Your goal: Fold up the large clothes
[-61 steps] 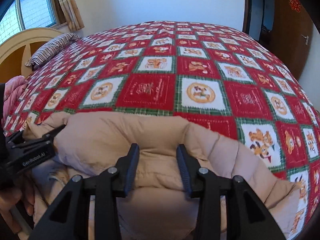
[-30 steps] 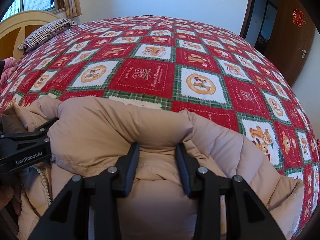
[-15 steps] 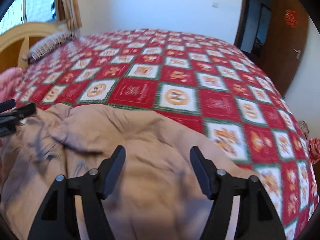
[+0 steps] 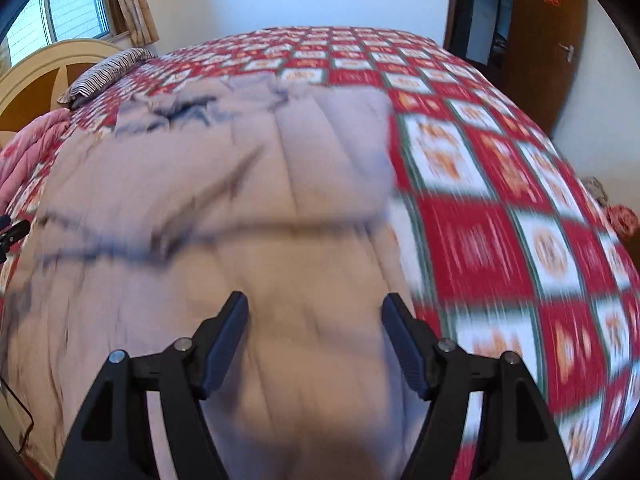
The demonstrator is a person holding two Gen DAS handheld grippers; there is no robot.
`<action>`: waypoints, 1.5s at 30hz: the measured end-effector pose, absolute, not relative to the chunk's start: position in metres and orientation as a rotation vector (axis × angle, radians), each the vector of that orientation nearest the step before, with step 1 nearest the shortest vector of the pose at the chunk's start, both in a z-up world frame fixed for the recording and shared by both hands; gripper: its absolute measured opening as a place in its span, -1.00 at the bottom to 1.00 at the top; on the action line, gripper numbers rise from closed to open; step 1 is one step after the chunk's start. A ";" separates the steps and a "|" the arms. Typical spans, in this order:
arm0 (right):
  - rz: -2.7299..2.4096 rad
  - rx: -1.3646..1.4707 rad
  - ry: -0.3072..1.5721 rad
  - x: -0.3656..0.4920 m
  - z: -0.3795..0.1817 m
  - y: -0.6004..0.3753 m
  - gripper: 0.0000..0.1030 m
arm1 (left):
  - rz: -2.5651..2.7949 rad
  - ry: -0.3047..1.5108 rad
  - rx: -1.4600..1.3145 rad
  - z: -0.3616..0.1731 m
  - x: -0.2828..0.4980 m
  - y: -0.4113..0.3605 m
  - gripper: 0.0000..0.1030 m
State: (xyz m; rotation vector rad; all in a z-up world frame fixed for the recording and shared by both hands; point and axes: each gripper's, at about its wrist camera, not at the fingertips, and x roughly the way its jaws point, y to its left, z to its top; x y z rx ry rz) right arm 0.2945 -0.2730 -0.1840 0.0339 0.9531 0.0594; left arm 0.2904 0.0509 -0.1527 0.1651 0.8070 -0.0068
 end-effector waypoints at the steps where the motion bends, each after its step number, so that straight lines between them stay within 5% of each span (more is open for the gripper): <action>1: 0.042 0.045 0.950 0.281 -0.185 -0.278 0.40 | 0.002 0.805 0.165 -0.155 0.283 0.055 0.97; 16: -0.040 0.163 0.941 0.159 -0.204 -0.308 0.52 | 0.006 0.846 0.099 -0.195 0.167 0.102 0.97; 29: 0.003 0.243 0.949 0.107 -0.221 -0.302 0.52 | -0.015 0.914 -0.016 -0.211 0.147 0.114 0.97; 33: 0.050 0.305 0.959 0.106 -0.228 -0.304 0.25 | -0.052 0.932 -0.076 -0.212 0.140 0.116 0.97; 36: 0.058 0.299 0.953 0.105 -0.227 -0.300 0.07 | -0.098 0.935 -0.076 -0.212 0.135 0.110 0.74; 43: 0.100 0.253 0.921 0.096 -0.216 -0.287 -0.62 | -0.129 0.928 0.027 -0.194 0.123 0.095 -0.59; 45: 0.107 0.247 0.912 0.093 -0.212 -0.285 -0.69 | -0.148 0.916 0.042 -0.185 0.118 0.095 -0.73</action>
